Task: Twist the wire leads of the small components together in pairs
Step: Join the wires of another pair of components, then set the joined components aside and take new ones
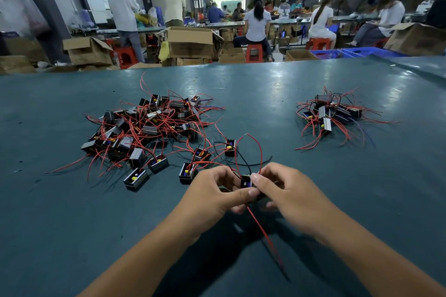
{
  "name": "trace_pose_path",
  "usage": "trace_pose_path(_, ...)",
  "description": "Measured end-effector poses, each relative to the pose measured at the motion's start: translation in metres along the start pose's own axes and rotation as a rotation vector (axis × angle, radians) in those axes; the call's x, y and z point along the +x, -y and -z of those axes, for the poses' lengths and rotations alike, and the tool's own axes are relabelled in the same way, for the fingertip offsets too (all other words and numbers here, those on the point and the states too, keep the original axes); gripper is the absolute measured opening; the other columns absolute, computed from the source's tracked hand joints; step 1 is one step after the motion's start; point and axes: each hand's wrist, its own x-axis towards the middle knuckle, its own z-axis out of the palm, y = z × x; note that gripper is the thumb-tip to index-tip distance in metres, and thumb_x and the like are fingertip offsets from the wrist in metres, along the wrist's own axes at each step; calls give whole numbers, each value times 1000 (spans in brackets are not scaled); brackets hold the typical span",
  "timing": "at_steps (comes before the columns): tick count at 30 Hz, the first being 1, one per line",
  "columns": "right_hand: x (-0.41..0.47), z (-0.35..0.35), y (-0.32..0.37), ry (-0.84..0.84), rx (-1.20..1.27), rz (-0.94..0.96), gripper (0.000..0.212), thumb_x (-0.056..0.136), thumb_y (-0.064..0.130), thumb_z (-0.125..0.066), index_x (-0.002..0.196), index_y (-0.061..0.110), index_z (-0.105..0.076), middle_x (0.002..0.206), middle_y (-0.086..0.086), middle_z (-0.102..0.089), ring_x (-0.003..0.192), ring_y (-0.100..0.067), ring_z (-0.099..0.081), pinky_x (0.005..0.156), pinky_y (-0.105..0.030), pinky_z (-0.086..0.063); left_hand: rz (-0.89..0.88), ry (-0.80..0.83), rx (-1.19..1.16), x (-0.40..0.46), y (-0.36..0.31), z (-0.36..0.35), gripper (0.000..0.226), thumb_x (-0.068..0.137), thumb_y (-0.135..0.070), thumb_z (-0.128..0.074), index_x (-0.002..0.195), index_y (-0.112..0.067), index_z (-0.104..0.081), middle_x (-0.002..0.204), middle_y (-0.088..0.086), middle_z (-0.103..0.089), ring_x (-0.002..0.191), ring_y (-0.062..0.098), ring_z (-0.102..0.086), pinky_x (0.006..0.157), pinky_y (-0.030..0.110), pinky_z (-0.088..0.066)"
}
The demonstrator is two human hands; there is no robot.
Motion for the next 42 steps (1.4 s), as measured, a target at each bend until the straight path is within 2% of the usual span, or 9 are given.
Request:
trace_pose_path(5,2,1,-2,-103,-94,-29,28,84,43,-68,75,17,-62,68,5,-71,63,-12,-68,67,-36,-58,-68,-8,53,-3,3,-10,51,64,-30,-88,88,-3,-52,73,6,-60,62,23,-66,64,41,-56)
trace_pose_path(8,6,9,-2,-156,-176,-55,28,85,42,-66,72,17,-63,65,6,-67,58,-5,-58,58,-24,-46,-66,28,-21,-3,3,-11,39,74,-22,-84,94,-4,-56,79,-1,-63,69,25,-69,71,40,-60)
trace_pose_path(13,9,9,-2,-164,-101,-92,33,84,41,-65,72,11,-64,68,-5,-67,61,-13,-55,63,-34,-45,-78,33,5,-2,3,-11,28,84,-11,-78,97,-1,-56,83,5,-64,67,21,-70,65,29,-58)
trace_pose_path(17,11,17,-4,-210,-2,-126,31,86,38,-66,70,11,-64,67,-4,-69,62,-17,-64,66,-38,-50,-80,22,60,0,8,-7,21,88,-12,-75,94,-4,-57,79,7,-64,63,18,-69,62,27,-57)
trace_pose_path(20,13,25,-7,-249,85,-169,27,88,32,-65,74,9,-66,72,-6,-73,62,-18,-73,64,-33,-52,-95,-35,152,4,14,0,16,90,-17,-73,90,-9,-58,70,5,-66,59,17,-66,60,29,-55)
trace_pose_path(25,20,29,-16,-188,62,-225,28,88,31,-65,80,4,-66,71,-7,-74,62,-21,-74,70,-40,-57,-104,-79,222,7,18,5,13,92,-22,-70,87,-15,-59,66,8,-69,55,17,-64,59,28,-53)
trace_pose_path(33,106,108,-31,-495,-103,-245,31,82,35,-61,71,7,-68,63,-8,-72,64,-27,-73,67,-39,-55,-110,-91,238,6,15,2,11,93,-17,-67,87,-12,-60,67,13,-66,55,13,-62,55,27,-53)
trace_pose_path(38,167,155,-48,-648,-277,-340,42,93,34,-54,71,-2,-57,78,-21,-63,80,-35,-59,64,-35,-41,-122,-125,293,5,15,3,12,93,-18,-66,85,-14,-60,67,9,-66,55,12,-61,57,30,-55)
trace_pose_path(42,189,166,-63,-677,-291,-419,45,100,35,-49,108,-8,-60,109,-26,-61,94,-37,-58,75,-38,-43,-139,-157,313,7,14,6,12,94,-19,-64,84,-15,-60,67,6,-65,60,20,-64,63,40,-56)
